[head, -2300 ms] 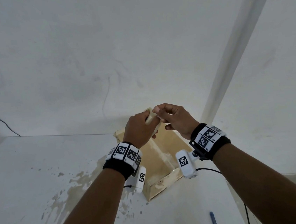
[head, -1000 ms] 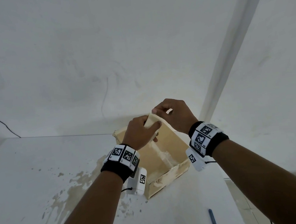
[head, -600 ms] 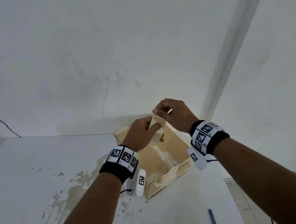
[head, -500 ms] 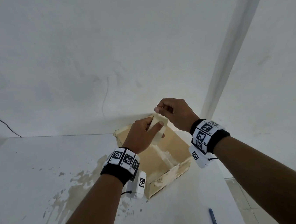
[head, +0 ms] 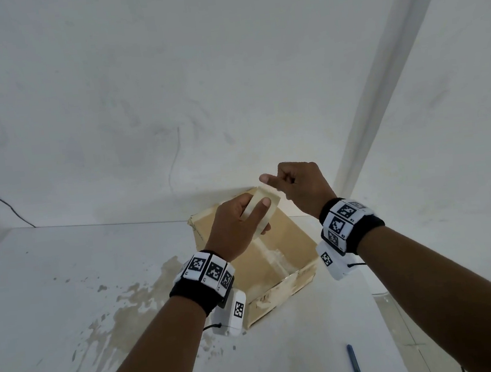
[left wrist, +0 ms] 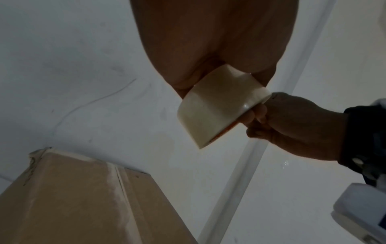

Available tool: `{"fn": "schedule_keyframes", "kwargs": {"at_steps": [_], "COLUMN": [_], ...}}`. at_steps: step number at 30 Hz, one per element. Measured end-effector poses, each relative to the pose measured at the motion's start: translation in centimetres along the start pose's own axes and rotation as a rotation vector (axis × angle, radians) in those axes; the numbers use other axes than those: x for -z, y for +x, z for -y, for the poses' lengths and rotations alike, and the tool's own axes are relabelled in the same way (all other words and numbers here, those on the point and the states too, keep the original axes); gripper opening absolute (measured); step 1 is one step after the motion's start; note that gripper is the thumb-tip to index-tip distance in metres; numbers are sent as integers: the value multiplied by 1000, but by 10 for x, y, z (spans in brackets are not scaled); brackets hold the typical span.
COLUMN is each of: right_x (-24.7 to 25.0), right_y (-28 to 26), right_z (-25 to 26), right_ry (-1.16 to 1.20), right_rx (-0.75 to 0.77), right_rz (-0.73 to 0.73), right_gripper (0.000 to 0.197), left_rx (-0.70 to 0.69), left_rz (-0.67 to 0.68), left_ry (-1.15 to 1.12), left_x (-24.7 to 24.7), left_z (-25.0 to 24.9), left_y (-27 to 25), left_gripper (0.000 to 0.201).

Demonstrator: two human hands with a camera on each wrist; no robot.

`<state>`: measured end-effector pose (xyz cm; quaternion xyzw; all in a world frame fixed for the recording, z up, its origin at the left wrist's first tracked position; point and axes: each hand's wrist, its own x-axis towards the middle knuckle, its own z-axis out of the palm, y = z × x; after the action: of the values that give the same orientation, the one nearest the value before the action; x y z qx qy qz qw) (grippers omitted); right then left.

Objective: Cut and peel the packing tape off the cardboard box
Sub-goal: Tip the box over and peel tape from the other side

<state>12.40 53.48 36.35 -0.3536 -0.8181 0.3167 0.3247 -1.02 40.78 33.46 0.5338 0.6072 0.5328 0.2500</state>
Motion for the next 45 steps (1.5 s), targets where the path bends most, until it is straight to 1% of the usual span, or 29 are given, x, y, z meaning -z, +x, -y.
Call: {"fn": "schedule_keyframes", "kwargs": {"at_steps": [3, 4, 6, 8, 11, 12, 14, 16, 21, 25, 27, 29, 32, 35, 37, 39, 41, 43, 45], "right_x": [2, 3, 3, 1, -7, -9, -10, -11, -13, -10, -9, -9, -8, -3, 0, -1, -8, -15, -16], "right_y": [0, 2, 4, 4, 5, 6, 7, 6, 4, 4, 4, 3, 3, 3, 4, 3, 4, 5, 5], "right_z": [2, 0, -2, -1, -1, -2, -4, -5, -9, -10, -10, -12, -15, -12, -12, -11, -12, -12, -11], "right_ry": [31, 71, 150, 192, 111, 74, 46, 35, -9, -118, -130, -132, -150, -120, -64, -12, -41, -106, -115], "right_rx": [-145, -167, -178, -151, 5, 57, 118, 126, 50, 80, 117, 113, 20, -103, -112, -72, -41, -6, 54], "right_rz": [-16, -19, -9, 33, 60, 50, 15, 0, 63, 35, 12, 14, 38, 13, 41, 114, 191, 237, 230], "right_gripper": [75, 79, 80, 69, 31, 22, 16, 22, 37, 53, 59, 64, 71, 81, 72, 56, 43, 41, 43], "left_rx": [13, 19, 30, 29, 31, 36, 38, 34, 23, 24, 15, 8, 12, 21, 24, 31, 29, 20, 24], "left_rz": [-39, -48, -53, -50, -45, -42, -34, -33, -13, -4, -4, -6, -14, -47, -59, -52, -42, -35, -24], "left_ry": [-32, -33, -35, -45, -65, -74, -78, -74, -44, -27, -4, 7, 8, 10, 22, 10, -5, -8, -14], "left_x": [2, 4, 6, 7, 6, 5, 4, 4, 5, 5, 4, 4, 3, 5, 6, 6, 4, 2, 0], "left_z": [0, 0, 1, 1, 0, 0, 0, 0, 4, 8, 9, 10, 11, 13, 14, 14, 12, 9, 7], "left_y": [2, 2, 3, 4, 6, 6, 6, 5, 5, 6, 7, 7, 8, 9, 10, 10, 11, 11, 9], "left_gripper": [30, 31, 31, 30, 28, 28, 27, 26, 26, 27, 28, 27, 28, 36, 38, 37, 34, 30, 29]}}
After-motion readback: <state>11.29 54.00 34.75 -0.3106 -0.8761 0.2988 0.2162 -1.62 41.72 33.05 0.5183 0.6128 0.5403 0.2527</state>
